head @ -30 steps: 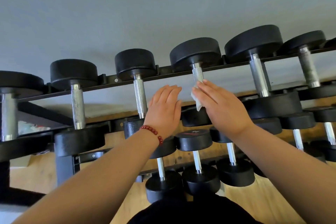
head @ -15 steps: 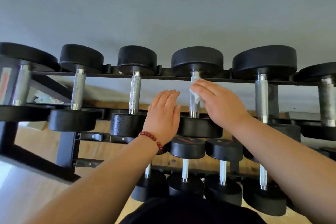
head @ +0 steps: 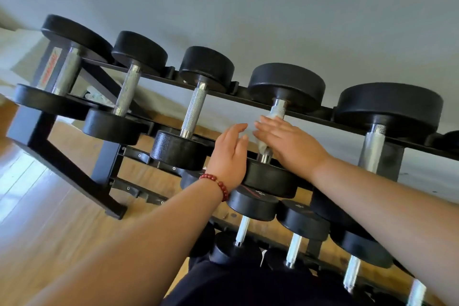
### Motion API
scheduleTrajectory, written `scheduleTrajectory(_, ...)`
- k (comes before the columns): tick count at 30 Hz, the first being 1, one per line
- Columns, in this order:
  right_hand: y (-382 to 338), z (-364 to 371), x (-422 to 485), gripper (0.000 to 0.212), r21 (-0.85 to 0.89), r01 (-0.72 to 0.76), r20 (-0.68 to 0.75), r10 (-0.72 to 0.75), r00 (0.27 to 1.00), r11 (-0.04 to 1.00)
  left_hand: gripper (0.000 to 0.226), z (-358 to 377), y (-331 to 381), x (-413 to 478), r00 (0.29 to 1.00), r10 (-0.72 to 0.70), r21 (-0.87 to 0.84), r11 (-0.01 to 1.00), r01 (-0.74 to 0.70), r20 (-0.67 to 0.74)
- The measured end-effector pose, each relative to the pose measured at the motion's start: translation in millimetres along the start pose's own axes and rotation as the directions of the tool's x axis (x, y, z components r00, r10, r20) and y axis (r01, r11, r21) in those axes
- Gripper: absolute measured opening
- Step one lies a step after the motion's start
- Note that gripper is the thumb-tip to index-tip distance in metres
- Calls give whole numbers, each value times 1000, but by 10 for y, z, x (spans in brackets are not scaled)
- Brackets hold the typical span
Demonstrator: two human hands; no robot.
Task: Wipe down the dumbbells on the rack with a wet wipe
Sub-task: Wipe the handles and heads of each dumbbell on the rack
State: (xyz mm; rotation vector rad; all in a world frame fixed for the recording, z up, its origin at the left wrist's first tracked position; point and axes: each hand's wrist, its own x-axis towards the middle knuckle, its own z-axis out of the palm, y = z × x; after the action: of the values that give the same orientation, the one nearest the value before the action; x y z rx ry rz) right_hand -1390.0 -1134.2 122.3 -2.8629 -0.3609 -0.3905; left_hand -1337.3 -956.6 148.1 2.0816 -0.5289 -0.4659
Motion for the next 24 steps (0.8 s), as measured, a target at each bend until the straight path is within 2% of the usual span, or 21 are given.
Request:
scheduleTrajectory(2, 82, -67, -10, 48, -12, 132, 35, -132, 991, 991, 36, 3, -14, 17, 1000, -3, 8, 1000, 3, 7)
scheduleTrajectory(3, 157, -93, 16, 44, -15, 151, 43, -151, 988, 988, 36, 4, -15, 20, 1000, 0, 16, 1000, -1, 13)
scheduleTrajectory(7, 257, -104, 78, 51, 0, -33, 14, 33, 999, 999, 36, 16, -17, 22, 1000, 14, 38, 999, -14, 4)
scheduleTrajectory(10, 175, -59, -74, 60, 60, 80, 90, -86, 992, 995, 35, 22, -18, 27, 1000, 14, 32, 999, -14, -3)
scheduleTrajectory(12, 219, -126, -63, 60, 63, 157, 86, -162, 983, 986, 35, 21, -20, 31, 1000, 10, 34, 999, -10, 2)
scheduleTrajectory(13, 269, -140, -15, 59, 67, 132, 84, -138, 987, 989, 35, 22, -26, 36, 1000, 9, 34, 999, -9, 4)
scheduleTrajectory(15, 315, -156, 77, 56, 107, -43, 70, 35, 997, 993, 35, 27, -27, 40, 1000, 7, 34, 999, -7, 3)
scheduleTrajectory(17, 262, -120, 63, 58, 114, -112, 55, 106, 993, 987, 35, 27, -19, 28, 1000, 9, 42, 999, -9, -1)
scheduleTrajectory(22, 224, -175, -104, 62, 121, 105, 79, -115, 990, 987, 36, 2, 43, -12, 998, 54, -5, 999, -54, 20)
scheduleTrajectory(24, 311, -233, 22, 58, 120, 17, 61, -24, 998, 993, 38, 19, 115, 11, 998, 69, -39, 997, -69, 3)
